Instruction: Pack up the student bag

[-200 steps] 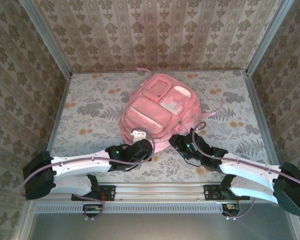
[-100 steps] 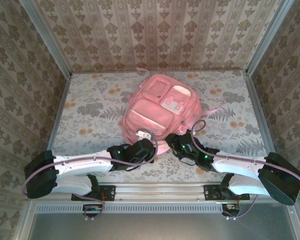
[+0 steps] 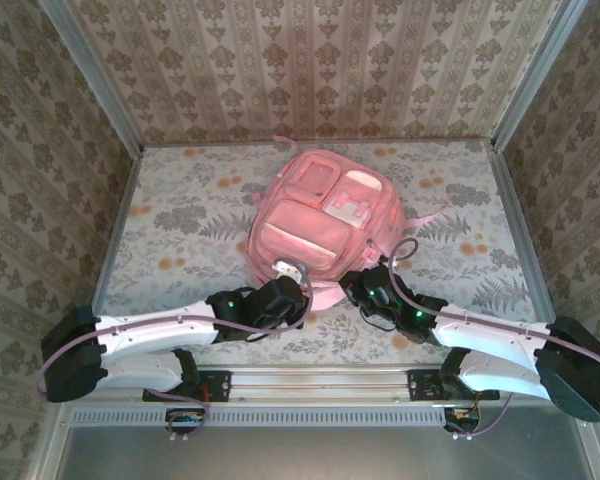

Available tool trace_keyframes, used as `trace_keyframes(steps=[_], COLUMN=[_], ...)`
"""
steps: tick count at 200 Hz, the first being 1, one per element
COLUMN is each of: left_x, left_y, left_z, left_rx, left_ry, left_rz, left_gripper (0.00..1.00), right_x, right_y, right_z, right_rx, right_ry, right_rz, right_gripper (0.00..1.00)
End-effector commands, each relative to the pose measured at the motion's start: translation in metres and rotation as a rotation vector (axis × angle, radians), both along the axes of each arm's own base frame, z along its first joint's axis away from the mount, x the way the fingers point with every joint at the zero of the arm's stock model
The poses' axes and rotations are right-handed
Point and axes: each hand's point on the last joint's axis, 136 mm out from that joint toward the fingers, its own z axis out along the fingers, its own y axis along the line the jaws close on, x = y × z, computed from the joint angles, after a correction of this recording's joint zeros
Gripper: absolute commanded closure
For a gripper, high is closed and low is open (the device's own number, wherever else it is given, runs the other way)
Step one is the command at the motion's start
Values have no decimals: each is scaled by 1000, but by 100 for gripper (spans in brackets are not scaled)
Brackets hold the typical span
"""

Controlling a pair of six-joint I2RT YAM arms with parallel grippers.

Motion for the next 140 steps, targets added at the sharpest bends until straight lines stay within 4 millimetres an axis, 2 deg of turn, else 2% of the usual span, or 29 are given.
trace_keyframes(steps=[1,49,82,109,140], left_x=[4,9,11,11,11], left_y=[13,24,28,25,18], left_z=[6,2,2,-1,-9], left_rx=[26,14,4,-11,-6], left_ry=[-21,3,7,18,37], left_rz=[8,31,35,27,13], left_gripper=[100,100,100,100,100], right_x=[6,7,9,18,27], right_y=[-30,-45,-66,-74,-85], right_z=[-4,-2,-7,-12,-13], right_rx=[-133,-196,-259,-283,-415], right_ry=[-9,-10,11,39,78], right_rz=[-76,-74,-82,-33,25], right_gripper=[100,100,100,100,100])
